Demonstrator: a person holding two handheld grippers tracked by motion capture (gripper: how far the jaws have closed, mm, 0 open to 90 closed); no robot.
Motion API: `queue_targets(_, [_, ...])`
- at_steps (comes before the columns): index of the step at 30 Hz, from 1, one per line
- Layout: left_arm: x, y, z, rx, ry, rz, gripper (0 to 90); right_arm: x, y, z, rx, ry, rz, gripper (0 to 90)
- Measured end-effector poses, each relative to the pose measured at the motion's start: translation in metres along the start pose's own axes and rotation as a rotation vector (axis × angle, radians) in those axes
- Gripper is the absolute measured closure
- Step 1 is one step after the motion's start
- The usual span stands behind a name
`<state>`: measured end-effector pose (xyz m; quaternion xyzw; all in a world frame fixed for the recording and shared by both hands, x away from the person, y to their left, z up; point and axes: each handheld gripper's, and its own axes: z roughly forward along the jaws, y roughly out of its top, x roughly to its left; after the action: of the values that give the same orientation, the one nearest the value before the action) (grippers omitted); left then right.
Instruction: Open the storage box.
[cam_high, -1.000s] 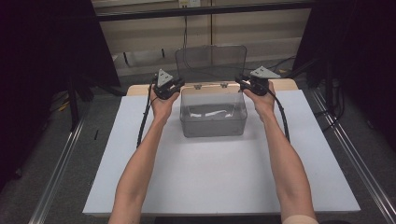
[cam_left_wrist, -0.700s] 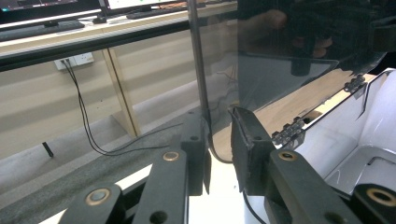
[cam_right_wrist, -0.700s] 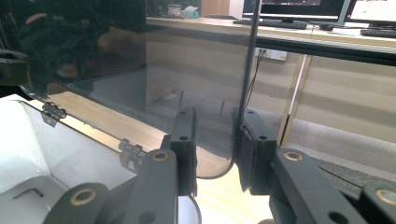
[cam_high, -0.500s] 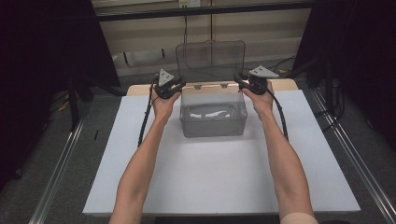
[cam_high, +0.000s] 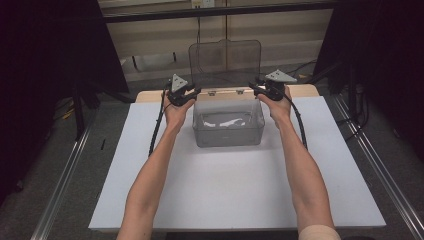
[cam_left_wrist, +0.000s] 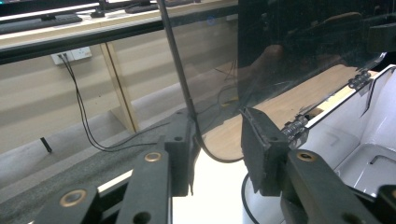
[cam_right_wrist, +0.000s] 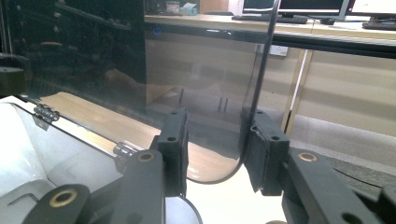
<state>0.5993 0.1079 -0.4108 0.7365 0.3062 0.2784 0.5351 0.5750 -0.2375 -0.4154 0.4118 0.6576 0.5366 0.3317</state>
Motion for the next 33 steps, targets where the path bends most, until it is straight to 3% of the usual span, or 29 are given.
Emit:
queue_targets(11, [-0.001,0.0014,0.0024,0.017,-0.002,-0.001,59.7,-0.0026,0.0009,0.0021,0.016,0.016,-0.004,60.7])
queue_targets(20, [-0.0001,0.0012,0.0034,0.026,-0.006,-0.01,58.8,-0.0013,0.0022,0.0043,0.02,0.021,0.022,55.0])
queue_targets(31, [0.0024,0.0005,0.0051,0.03,-0.018,-0.042,58.4,-0.0001,0.0021,0.0086,0.036,0.019,0.032,48.9])
queue_targets(33, [0.0021,0.0003,0.0057,0.029,-0.022,-0.063,58.2,0.0002,0.0028,0.0097,0.043,0.019,0.029,47.5])
